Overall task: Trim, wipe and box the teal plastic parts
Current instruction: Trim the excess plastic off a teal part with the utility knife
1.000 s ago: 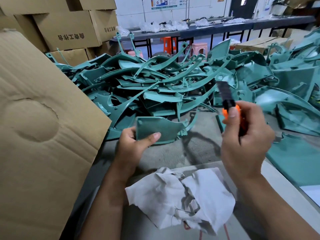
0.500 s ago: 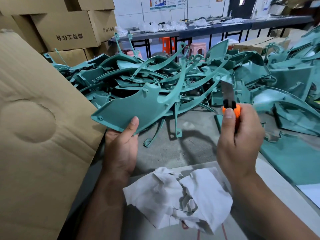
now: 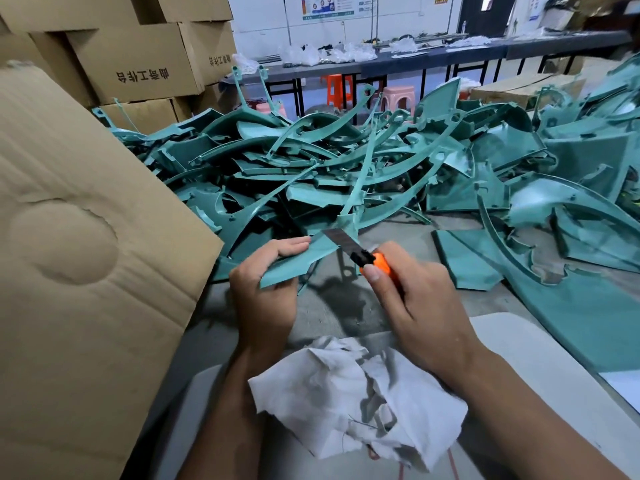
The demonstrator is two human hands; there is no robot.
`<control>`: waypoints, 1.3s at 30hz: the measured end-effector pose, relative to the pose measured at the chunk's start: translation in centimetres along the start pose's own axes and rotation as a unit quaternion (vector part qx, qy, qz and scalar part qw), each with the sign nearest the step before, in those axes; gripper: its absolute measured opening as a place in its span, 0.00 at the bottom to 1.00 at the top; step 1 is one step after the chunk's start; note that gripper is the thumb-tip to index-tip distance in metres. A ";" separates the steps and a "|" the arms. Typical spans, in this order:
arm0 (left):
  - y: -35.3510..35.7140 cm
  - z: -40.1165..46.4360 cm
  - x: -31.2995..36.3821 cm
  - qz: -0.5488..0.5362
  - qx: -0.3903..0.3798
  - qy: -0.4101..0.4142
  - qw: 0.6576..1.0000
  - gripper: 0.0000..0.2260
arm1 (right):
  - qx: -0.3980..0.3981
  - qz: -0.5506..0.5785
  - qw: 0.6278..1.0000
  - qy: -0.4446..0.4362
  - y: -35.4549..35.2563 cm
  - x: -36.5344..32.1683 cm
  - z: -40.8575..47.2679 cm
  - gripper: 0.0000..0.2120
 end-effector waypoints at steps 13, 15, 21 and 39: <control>0.9 -0.5 -1.6 -0.063 -0.057 -0.046 0.995 0.08 | -0.035 0.023 0.999 0.001 -0.3 0.2 0.1 0.15; 0.9 -0.8 -1.5 -0.052 -0.044 -0.055 0.996 0.10 | -0.041 0.030 0.999 -0.011 0.0 -0.7 -0.1 0.16; 1.5 -0.9 -1.0 -0.036 -0.040 -0.039 0.998 0.04 | -0.017 0.041 0.999 0.000 -0.5 -1.2 0.0 0.16; 2.6 -1.0 -0.4 -0.012 -0.007 -0.086 0.996 0.11 | 0.100 -0.064 0.990 0.070 -2.2 0.4 0.1 0.16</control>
Point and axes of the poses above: each hand's wrist, its own z-axis towards the middle knuckle, its own y-axis out of the palm, x = y × z, the point moved 6 cm from there along z, towards the middle knuckle
